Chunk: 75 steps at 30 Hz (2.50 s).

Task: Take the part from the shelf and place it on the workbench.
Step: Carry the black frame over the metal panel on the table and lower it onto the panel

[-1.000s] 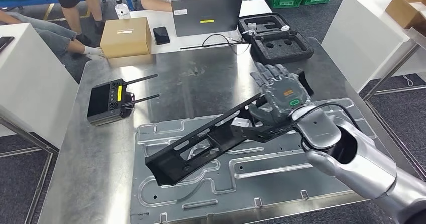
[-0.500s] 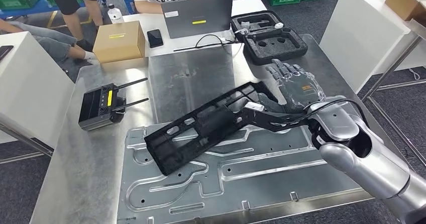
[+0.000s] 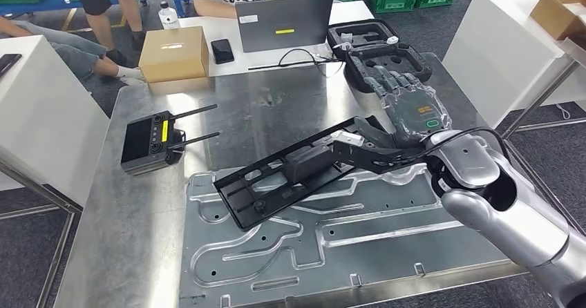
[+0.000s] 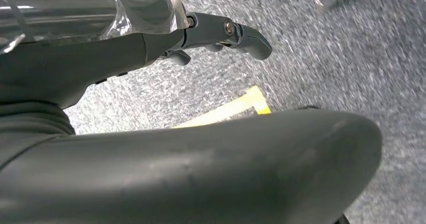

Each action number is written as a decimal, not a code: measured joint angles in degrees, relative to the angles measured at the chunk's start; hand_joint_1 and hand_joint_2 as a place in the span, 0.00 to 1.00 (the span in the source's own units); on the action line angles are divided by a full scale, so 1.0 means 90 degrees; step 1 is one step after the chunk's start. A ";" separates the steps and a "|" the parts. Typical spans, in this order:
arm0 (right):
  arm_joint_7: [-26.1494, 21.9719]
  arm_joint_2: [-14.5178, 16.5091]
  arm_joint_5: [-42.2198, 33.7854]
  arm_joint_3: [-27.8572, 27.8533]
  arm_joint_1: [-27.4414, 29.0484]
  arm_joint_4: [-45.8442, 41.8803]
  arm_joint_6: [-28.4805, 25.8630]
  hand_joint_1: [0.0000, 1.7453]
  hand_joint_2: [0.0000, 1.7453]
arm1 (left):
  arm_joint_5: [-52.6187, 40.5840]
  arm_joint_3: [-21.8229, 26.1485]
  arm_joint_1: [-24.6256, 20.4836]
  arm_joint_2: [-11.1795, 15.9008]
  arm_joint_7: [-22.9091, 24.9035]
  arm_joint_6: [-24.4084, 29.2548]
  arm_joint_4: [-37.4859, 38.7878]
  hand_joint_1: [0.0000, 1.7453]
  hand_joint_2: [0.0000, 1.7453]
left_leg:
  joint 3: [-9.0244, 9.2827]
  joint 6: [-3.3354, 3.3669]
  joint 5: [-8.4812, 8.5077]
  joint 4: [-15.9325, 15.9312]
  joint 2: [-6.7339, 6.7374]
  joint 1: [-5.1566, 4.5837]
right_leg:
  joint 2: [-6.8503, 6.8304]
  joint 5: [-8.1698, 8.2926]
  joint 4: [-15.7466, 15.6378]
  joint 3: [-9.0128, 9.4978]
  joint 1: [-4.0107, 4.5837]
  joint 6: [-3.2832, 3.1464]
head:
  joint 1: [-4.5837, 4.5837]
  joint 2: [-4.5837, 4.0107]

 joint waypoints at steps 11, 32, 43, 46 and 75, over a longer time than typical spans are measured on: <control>-0.0134 0.0092 0.0254 0.0189 -0.0285 -0.0012 0.0077 0.00 0.00 | -0.0296 -0.0007 0.0021 -0.0005 0.0389 0.0016 0.0073 0.00 0.00 | -0.0433 -0.0290 -0.0580 0.0889 -0.0008 0.0021 | -0.0007 0.0849 -0.1710 0.0681 -0.0040 -0.0266 | -0.0007 0.0000; -0.0089 -0.0018 0.0149 0.0376 -0.0476 -0.0122 0.0567 0.00 0.00 | -0.0812 0.0236 -0.0078 -0.0189 0.0273 0.0021 0.0639 0.00 0.00 | -0.0174 0.0020 0.0167 -0.0016 0.0035 -0.0043 | -0.0029 0.0177 -0.0411 0.0433 -0.0016 0.0024 | -0.0002 0.0000; 0.0176 -0.0249 -0.0506 0.0183 -0.1201 -0.0537 0.0792 0.00 0.00 | -0.1047 0.0600 -0.0017 -0.0258 0.0279 0.0005 0.0789 0.00 0.00 | -0.0844 -0.0333 -0.0782 0.1459 0.0016 0.0002 | -0.0026 0.0707 -0.1778 0.0896 -0.0005 -0.0341 | -0.0012 0.0000; 0.0175 -0.0301 -0.0557 0.0141 -0.1299 -0.0630 0.0803 0.00 0.00 | -0.1111 0.0720 -0.0021 -0.0317 0.0258 0.0010 0.0789 0.00 0.00 | -0.0706 -0.0322 -0.0861 0.1926 0.0015 0.0012 | -0.0016 0.0897 -0.1770 0.0648 0.0017 -0.0334 | -0.0012 0.0000; 0.0179 -0.0904 -0.0783 -0.0974 -0.0887 -0.1012 0.0685 0.00 0.00 | -0.2450 0.1795 0.0095 -0.0478 0.0389 0.0004 0.0790 0.00 1.00 | -0.0966 -0.0335 -0.0909 0.1956 0.0073 0.0006 | -0.0038 0.0762 -0.1770 0.0849 -0.0007 -0.0324 | -0.0011 0.0000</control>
